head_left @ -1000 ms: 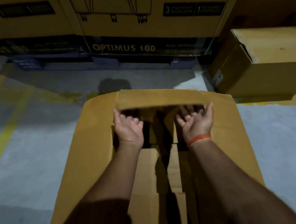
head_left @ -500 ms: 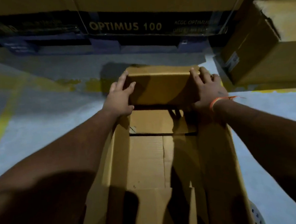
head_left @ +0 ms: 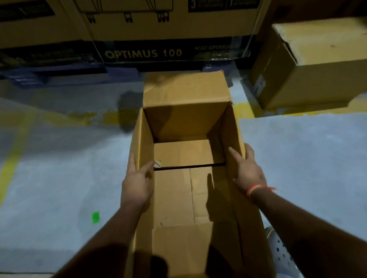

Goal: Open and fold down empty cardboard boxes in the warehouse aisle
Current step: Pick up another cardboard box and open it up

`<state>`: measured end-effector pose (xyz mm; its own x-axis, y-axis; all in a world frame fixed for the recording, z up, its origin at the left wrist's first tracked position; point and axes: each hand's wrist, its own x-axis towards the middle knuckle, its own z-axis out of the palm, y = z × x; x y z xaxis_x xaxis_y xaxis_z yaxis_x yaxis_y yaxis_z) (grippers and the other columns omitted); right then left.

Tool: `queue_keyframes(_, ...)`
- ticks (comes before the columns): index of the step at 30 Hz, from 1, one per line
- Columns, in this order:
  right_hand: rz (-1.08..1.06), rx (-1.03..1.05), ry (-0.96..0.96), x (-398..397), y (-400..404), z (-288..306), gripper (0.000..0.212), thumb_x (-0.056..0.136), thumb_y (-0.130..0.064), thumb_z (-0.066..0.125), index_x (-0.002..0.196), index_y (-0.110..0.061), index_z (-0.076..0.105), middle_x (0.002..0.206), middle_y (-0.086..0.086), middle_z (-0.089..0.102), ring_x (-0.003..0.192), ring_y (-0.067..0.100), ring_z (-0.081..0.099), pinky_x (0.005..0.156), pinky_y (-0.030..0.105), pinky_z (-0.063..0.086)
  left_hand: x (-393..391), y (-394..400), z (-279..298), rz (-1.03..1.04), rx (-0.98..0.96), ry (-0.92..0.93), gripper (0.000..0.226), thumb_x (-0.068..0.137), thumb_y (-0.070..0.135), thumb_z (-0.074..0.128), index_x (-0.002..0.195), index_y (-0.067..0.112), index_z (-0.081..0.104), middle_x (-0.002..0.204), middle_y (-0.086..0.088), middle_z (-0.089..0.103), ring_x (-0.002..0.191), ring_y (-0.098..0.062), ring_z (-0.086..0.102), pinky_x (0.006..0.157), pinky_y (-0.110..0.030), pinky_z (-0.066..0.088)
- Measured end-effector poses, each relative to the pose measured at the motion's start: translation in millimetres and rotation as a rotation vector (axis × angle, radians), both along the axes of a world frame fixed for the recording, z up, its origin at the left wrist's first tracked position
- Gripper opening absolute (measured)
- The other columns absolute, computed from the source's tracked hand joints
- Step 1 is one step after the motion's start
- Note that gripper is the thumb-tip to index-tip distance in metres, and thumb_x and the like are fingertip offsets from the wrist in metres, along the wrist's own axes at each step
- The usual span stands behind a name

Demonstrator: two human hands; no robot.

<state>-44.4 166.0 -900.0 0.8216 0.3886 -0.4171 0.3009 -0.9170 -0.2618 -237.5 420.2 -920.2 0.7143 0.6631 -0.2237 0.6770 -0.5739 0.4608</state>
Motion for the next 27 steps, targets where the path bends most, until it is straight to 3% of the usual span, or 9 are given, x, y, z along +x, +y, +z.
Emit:
queue_keyframes(5, -0.046, -0.011, 0.028, -22.0, -17.7, -2.2, 0.082, 0.093, 0.007, 0.052, 0.159, -0.031, 0.021, 0.166, 0.010, 0.001, 0.113, 0.030, 0.063, 0.096, 0.033, 0.055, -31.4, -10.9, 8.8, 0.063, -0.147, 0.021, 0.071, 0.098, 0.004, 0.051, 0.152, 0.047, 0.035, 0.132, -0.006, 0.065, 0.091, -0.020, 0.069, 0.084, -0.038, 0.062)
queue_keyframes(8, 0.055, -0.103, -0.169, -29.6, -14.4, 0.3, 0.074, 0.097, 0.002, 0.049, 0.160, -0.023, 0.020, 0.165, 0.022, -0.007, 0.149, 0.046, 0.018, 0.119, 0.051, 0.026, -33.2, -11.7, 29.2, 0.044, -0.160, 0.016, 0.074, 0.100, 0.006, 0.051, 0.158, 0.044, 0.025, 0.126, -0.009, 0.068, 0.095, -0.021, 0.067, 0.094, -0.037, 0.056)
queue_keyframes(10, 0.321, -0.173, -0.374, -51.4, -2.2, 10.4, 0.081, 0.090, 0.005, 0.053, 0.159, -0.021, 0.018, 0.164, 0.024, -0.012, 0.151, 0.046, -0.004, 0.116, 0.064, 0.004, -36.1, -13.0, 45.9, 0.057, -0.138, -0.016, 0.073, 0.099, 0.008, 0.052, 0.158, 0.041, 0.025, 0.121, -0.009, 0.069, 0.095, -0.023, 0.065, 0.093, -0.036, 0.053)
queue_keyframes(13, 0.587, 0.042, -0.305, -105.5, 29.9, 31.9, 0.063, 0.086, -0.007, 0.057, 0.144, -0.022, 0.039, 0.153, 0.017, 0.028, 0.139, 0.034, 0.032, 0.113, 0.054, 0.031, -38.1, -7.0, 82.2, 0.034, -0.101, -0.011, 0.075, 0.097, 0.006, 0.052, 0.159, 0.038, 0.026, 0.113, -0.011, 0.071, 0.084, -0.025, 0.061, 0.081, -0.033, 0.053)
queue_keyframes(16, 0.613, 0.055, -0.007, -160.1, 42.8, 21.3, 0.035, 0.090, -0.027, 0.056, 0.123, -0.021, 0.049, 0.123, 0.006, 0.045, 0.103, 0.022, 0.051, 0.082, 0.034, 0.045, -36.5, 3.4, 123.4, 0.038, -0.094, -0.006, 0.076, 0.098, 0.002, 0.050, 0.159, 0.040, 0.025, 0.121, -0.009, 0.068, 0.091, -0.028, 0.063, 0.081, -0.035, 0.055)
queue_keyframes(18, 0.516, -0.067, 0.321, -189.3, 38.6, 10.1, 0.040, 0.089, -0.041, 0.054, 0.125, -0.024, 0.051, 0.127, 0.006, 0.054, 0.111, 0.027, 0.057, 0.092, 0.038, 0.048, -40.6, 9.7, 142.0, 0.081, -0.115, -0.019, 0.078, 0.097, 0.000, 0.052, 0.158, 0.042, 0.025, 0.128, -0.008, 0.065, 0.101, -0.030, 0.064, 0.087, -0.037, 0.055)
queue_keyframes(21, 0.527, -0.348, 0.629, -207.9, 34.4, -3.4, 0.071, 0.088, -0.058, 0.049, 0.154, -0.038, 0.029, 0.161, 0.004, 0.030, 0.143, 0.037, 0.036, 0.117, 0.055, 0.025, -50.6, 11.9, 153.4, 0.103, -0.118, -0.016, 0.081, 0.096, -0.001, 0.054, 0.158, 0.043, 0.025, 0.138, -0.008, 0.060, 0.112, -0.032, 0.063, 0.090, -0.037, 0.054)
queue_keyframes(23, 0.617, -0.385, 0.596, -202.5, 36.0, -11.6, 0.080, 0.092, -0.064, 0.043, 0.159, -0.036, 0.011, 0.169, 0.002, 0.006, 0.152, 0.035, 0.018, 0.121, 0.058, 0.017, -53.3, 14.2, 157.7, 0.125, -0.132, -0.014, 0.083, 0.095, -0.004, 0.054, 0.158, 0.043, 0.026, 0.144, -0.007, 0.055, 0.116, -0.032, 0.061, 0.091, -0.037, 0.054)
queue_keyframes(27, 0.579, -0.312, 0.425, -170.6, 50.0, -20.5, 0.083, 0.094, -0.061, 0.040, 0.160, -0.030, 0.001, 0.169, 0.006, -0.003, 0.154, 0.034, 0.008, 0.120, 0.060, 0.018, -50.6, 20.4, 169.9, 0.154, -0.153, -0.009, 0.087, 0.093, -0.007, 0.054, 0.157, 0.045, 0.027, 0.146, -0.006, 0.052, 0.116, -0.033, 0.061, 0.091, -0.043, 0.057)
